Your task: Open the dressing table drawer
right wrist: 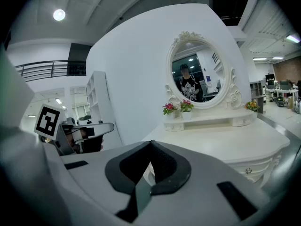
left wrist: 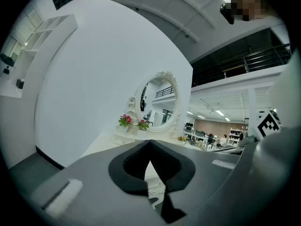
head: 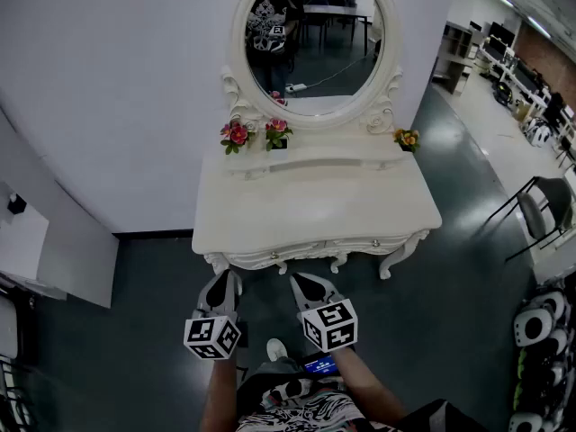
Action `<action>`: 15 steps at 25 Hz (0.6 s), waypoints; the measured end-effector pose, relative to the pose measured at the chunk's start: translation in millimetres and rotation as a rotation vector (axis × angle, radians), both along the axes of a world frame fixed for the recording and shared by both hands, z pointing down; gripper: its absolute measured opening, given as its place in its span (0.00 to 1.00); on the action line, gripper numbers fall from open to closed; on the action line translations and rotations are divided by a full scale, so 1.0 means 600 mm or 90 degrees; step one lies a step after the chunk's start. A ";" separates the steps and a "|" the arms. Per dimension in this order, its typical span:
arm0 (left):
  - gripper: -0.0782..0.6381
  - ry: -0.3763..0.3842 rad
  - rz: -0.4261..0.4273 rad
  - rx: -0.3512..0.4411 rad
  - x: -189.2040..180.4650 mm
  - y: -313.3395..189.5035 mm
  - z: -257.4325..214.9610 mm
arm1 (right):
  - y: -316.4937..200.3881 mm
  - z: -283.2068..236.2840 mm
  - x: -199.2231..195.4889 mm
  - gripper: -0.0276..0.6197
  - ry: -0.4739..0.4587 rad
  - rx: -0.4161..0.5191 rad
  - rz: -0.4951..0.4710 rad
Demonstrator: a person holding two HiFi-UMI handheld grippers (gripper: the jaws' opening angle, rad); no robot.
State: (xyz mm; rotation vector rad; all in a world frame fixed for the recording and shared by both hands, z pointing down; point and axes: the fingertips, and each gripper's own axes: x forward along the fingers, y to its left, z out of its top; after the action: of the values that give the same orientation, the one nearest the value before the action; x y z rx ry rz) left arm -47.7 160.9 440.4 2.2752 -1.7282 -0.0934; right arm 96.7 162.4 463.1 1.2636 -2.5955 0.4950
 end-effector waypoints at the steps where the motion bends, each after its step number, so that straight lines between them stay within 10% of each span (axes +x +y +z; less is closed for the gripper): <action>1: 0.11 0.000 0.000 0.000 -0.001 0.001 -0.001 | 0.001 0.000 -0.001 0.05 0.001 -0.001 0.000; 15: 0.11 -0.001 -0.003 -0.017 -0.030 -0.050 0.024 | -0.062 0.017 -0.023 0.12 -0.012 0.000 0.014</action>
State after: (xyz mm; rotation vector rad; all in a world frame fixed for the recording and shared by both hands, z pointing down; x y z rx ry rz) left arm -65.9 131.0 454.8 2.2527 -1.7264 -0.0688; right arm 82.7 124.9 473.3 1.2956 -2.5996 0.5142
